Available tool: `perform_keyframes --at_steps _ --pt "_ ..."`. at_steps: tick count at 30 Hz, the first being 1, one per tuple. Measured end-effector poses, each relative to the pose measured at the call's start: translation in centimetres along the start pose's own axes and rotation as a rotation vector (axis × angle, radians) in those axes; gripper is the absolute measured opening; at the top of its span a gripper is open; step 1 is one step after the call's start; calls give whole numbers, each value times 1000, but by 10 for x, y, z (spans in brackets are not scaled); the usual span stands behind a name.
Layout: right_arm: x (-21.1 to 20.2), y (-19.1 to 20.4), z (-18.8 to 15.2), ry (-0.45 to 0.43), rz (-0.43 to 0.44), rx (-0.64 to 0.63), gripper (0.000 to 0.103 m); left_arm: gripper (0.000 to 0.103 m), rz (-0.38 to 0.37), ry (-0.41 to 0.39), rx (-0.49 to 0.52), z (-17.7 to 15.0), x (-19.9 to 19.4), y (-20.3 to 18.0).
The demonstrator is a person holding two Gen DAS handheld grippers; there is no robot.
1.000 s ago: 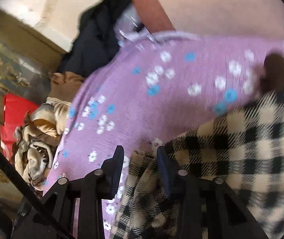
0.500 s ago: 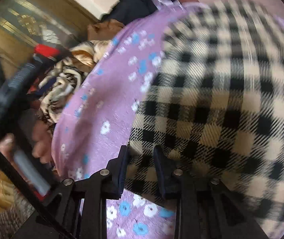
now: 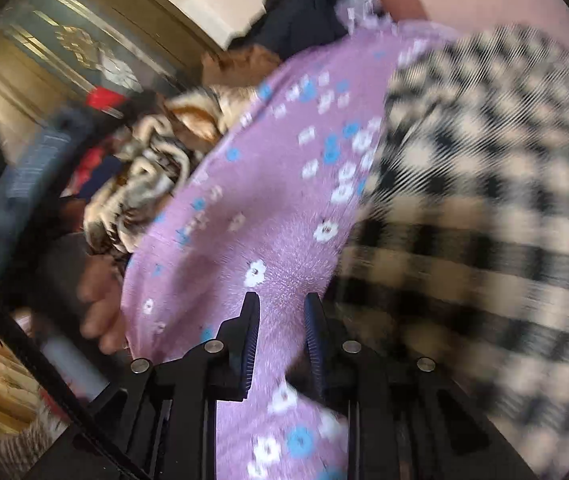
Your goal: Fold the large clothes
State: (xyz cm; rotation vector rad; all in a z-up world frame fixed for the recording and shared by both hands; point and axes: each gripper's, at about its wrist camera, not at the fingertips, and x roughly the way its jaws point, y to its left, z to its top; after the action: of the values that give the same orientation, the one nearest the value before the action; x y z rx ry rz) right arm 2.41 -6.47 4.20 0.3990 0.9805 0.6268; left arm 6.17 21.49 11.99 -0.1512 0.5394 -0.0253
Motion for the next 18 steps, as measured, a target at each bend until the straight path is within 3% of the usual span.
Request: perform_keyframes --at_steps 2,4,6,9,13,16,17,18 --pt "-41 -3 -11 -77 -66 -26 32 103 -31 2 18 -3 -6 -6" --pt "-74 -16 -22 -147 -140 -1 46 103 -51 40 48 -9 -10 -16" --pt "-107 -36 -37 -228 -241 53 48 103 -65 67 73 -18 -17 -27" --pt "-131 -60 -56 -271 -327 118 48 103 -57 85 123 -33 -31 -45" --pt "-134 -74 -65 -281 -298 145 48 103 -62 112 173 -48 -40 -65" --pt "-114 -73 -65 -225 -311 89 46 103 -78 187 152 -67 -39 -73" --pt "-103 -74 -67 -185 -355 73 46 103 -86 217 149 -72 -36 -75" --pt "-90 -76 -71 -129 -474 28 41 103 -88 244 156 -75 -33 -77"
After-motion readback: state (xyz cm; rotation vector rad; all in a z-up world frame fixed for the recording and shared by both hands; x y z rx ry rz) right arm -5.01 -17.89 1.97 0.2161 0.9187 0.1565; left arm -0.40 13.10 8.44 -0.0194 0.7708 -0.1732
